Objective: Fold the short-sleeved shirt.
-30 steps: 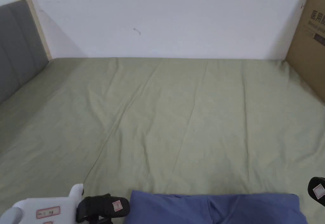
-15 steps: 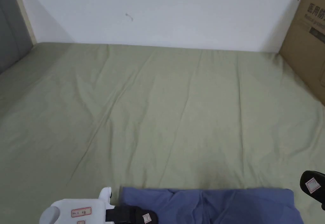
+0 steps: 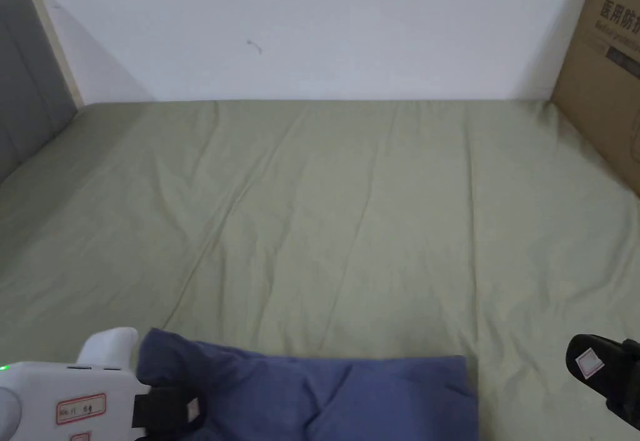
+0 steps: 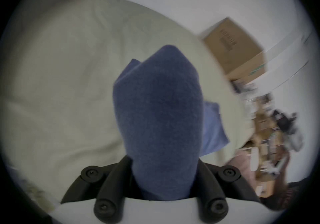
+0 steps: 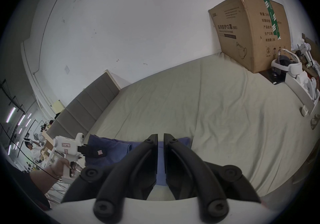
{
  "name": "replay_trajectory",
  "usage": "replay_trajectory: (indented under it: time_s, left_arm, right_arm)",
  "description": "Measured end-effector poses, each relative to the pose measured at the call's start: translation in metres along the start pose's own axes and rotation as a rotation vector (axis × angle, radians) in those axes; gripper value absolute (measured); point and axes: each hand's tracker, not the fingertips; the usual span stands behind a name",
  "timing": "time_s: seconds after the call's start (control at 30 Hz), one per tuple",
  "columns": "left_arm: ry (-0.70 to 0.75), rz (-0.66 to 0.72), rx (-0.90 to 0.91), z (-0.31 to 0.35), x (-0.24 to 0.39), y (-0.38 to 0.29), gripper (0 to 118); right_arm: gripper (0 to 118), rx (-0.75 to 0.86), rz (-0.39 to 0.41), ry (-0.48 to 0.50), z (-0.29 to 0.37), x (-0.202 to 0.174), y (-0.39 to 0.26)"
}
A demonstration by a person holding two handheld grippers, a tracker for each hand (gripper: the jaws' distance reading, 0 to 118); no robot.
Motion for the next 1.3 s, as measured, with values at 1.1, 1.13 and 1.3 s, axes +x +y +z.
replay_trajectory:
  time_s: [1.1, 1.13, 1.3]
  left_arm:
    - [-0.417, -0.152, 0.046, -0.046, 0.155, 0.026, 2]
    - [-0.413, -0.172, 0.019, -0.055, 0.160, 0.024, 2]
    - [-0.345, -0.210, -0.165, -0.126, 0.196, 0.013, 2]
  right_arm:
    - [8, 0.073, -0.015, -0.013, 0.049, 0.040, 0.001]
    - [8, 0.072, -0.015, -0.015, 0.048, 0.040, 0.001]
    - [8, 0.059, -0.030, -0.011, 0.046, 0.042, -0.003]
